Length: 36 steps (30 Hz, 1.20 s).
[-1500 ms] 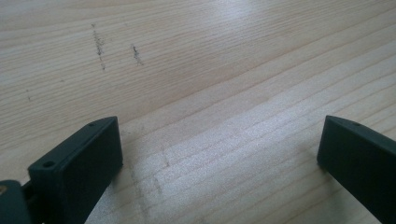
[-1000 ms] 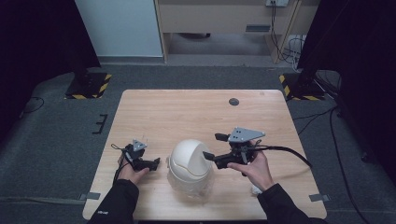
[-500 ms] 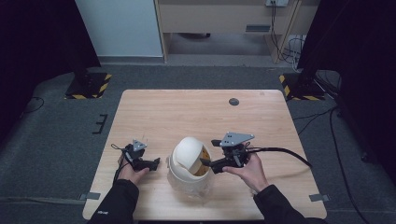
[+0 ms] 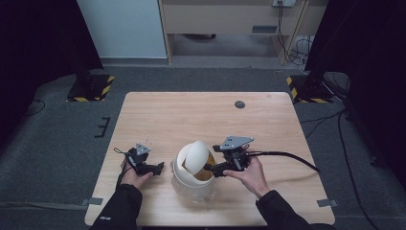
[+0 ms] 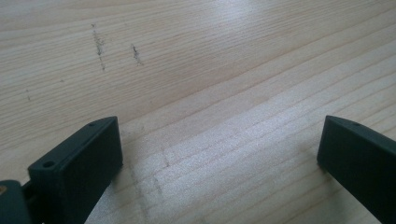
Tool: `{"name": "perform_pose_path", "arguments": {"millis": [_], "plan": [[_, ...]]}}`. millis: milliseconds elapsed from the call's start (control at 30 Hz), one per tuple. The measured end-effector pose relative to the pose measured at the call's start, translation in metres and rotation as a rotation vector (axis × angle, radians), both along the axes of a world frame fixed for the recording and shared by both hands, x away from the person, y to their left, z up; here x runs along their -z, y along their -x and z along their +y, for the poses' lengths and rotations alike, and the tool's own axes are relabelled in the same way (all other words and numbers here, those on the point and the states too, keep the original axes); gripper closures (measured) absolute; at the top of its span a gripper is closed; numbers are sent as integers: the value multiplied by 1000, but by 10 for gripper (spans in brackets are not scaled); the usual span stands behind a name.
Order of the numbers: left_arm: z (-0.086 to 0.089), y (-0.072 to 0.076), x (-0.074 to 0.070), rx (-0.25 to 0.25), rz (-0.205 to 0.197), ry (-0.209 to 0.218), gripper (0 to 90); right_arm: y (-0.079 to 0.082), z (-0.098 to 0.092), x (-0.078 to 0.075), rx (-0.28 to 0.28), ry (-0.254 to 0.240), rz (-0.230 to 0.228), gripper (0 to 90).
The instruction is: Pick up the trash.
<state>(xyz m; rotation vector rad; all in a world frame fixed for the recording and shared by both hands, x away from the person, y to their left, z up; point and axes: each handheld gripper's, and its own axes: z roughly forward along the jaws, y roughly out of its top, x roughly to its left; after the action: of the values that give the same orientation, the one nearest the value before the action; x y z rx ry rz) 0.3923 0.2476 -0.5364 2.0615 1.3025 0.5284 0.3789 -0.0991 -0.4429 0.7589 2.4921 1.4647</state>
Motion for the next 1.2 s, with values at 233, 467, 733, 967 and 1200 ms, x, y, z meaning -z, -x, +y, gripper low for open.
{"name": "perform_pose_path", "arguments": {"millis": [233, 467, 733, 967, 1200], "plan": [[0, 0, 0, 0, 0, 0, 0, 2, -7, -10, 10, -26, -13, 198], [0, 0, 0, 0, 0, 0, 0, 5, -18, -22, 28, -30, -41, 191], [0, 0, 0, 0, 0, 0, 0, 7, -37, -28, 65, -58, -46, 188], [0, 0, 0, 0, 0, 0, 0, 11, -57, -32, 107, -68, -61, 186], [0, 0, 0, 0, 0, 0, 0, 14, -77, -26, 143, -62, -57, 188]]}}
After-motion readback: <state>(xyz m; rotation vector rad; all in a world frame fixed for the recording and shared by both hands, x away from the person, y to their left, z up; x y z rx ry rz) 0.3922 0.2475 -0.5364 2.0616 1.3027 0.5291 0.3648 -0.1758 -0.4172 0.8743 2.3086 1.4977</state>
